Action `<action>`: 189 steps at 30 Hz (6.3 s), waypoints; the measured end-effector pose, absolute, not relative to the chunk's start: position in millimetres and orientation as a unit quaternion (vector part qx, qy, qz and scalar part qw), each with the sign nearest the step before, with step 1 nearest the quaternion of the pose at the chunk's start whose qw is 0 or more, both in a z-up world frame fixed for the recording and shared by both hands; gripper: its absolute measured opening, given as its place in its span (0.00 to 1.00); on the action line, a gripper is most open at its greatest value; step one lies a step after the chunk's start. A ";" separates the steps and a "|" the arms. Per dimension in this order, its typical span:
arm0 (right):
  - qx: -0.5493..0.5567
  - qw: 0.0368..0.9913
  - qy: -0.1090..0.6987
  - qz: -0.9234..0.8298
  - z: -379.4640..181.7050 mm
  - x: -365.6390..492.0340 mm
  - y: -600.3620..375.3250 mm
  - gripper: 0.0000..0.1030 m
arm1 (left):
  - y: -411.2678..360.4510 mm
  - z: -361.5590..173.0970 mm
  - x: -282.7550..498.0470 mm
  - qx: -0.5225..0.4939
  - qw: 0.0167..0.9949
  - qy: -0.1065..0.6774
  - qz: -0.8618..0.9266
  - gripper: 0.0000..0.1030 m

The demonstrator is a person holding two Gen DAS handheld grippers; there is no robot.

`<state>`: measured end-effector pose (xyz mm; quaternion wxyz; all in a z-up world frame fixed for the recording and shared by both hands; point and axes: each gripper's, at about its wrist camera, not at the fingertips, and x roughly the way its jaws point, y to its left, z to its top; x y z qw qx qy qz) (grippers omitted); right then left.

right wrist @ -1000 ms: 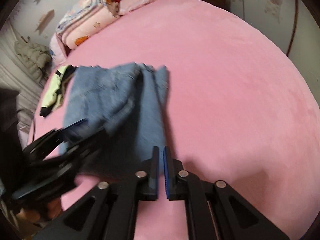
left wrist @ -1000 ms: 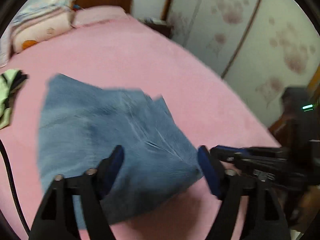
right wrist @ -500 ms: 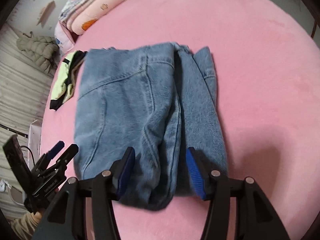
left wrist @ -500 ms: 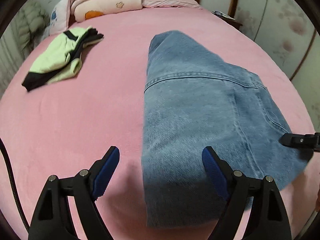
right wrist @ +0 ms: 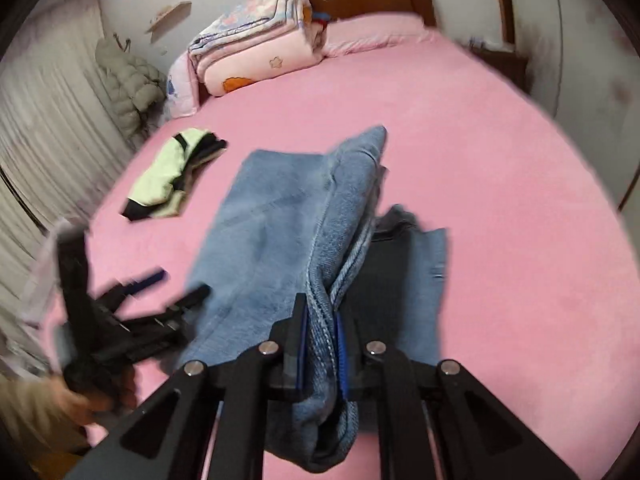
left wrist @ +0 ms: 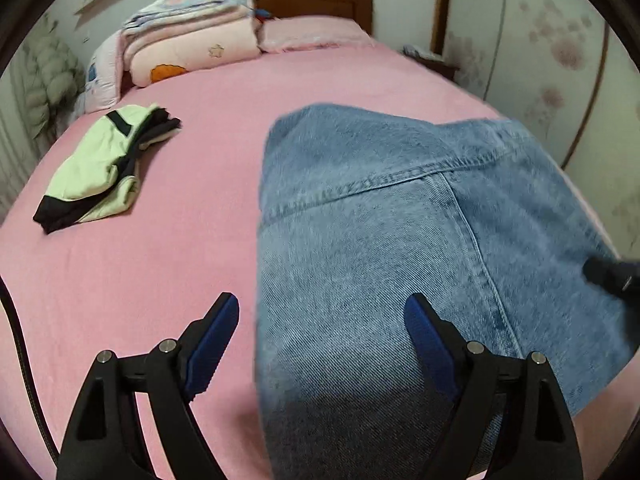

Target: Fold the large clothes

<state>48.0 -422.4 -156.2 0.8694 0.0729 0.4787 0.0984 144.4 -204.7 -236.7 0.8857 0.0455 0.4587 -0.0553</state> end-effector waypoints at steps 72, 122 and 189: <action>0.026 0.835 0.549 0.029 -212.2 12.6 -414.9 0.11 | -179.7 -240.4 113.5 0.009 0.834 0.533 -0.141 0.29; 0.144 0.831 0.531 0.074 -168.1 64.5 -457.9 1.00 | -165.3 -195.4 164.4 -0.079 0.828 0.546 -0.102 0.99; 0.271 0.765 0.536 0.233 -218.9 490.1 13.2 0.22 | 278.2 -188.6 476.8 -0.048 0.838 0.531 -0.114 0.50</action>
